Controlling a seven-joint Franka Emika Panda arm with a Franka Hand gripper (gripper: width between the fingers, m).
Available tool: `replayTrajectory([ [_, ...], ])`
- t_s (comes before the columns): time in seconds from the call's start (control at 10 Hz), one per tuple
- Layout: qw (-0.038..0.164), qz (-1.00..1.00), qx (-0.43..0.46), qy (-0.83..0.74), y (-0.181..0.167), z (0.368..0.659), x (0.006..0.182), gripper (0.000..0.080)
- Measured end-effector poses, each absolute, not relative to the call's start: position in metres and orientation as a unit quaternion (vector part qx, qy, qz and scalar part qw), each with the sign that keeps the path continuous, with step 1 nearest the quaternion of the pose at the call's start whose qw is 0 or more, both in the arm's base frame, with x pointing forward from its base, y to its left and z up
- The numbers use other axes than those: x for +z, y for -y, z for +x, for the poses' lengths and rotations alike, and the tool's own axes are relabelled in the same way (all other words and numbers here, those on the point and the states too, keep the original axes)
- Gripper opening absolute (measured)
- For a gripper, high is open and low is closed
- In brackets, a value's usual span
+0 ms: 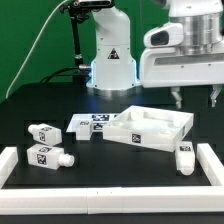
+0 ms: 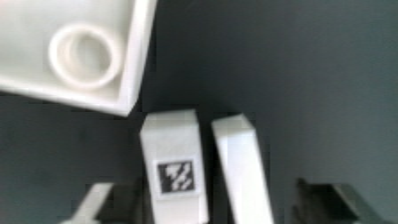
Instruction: Assemble one leg
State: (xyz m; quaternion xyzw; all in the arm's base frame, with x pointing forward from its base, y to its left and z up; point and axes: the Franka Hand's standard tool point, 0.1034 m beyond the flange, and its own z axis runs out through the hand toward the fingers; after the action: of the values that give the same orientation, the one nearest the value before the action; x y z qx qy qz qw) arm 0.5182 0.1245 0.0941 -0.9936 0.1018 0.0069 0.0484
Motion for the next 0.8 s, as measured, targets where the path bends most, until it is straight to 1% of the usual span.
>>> replayTrajectory([
  [0.1,0.053,-0.994,-0.001,-0.09,-0.114,0.536,0.091,0.0437],
  [0.2,0.053,-0.995,-0.009,-0.079,-0.112,0.54,0.087,0.0593],
  [0.3,0.053,-0.995,-0.006,-0.079,-0.113,0.535,0.086,0.0632],
  [0.6,0.053,-0.995,-0.006,-0.079,-0.112,0.536,0.085,0.0649],
  [0.7,0.052,-0.995,-0.003,-0.08,-0.111,0.537,0.083,0.0649],
  [0.8,0.05,-0.995,0.003,-0.086,-0.107,0.551,0.072,0.0649],
])
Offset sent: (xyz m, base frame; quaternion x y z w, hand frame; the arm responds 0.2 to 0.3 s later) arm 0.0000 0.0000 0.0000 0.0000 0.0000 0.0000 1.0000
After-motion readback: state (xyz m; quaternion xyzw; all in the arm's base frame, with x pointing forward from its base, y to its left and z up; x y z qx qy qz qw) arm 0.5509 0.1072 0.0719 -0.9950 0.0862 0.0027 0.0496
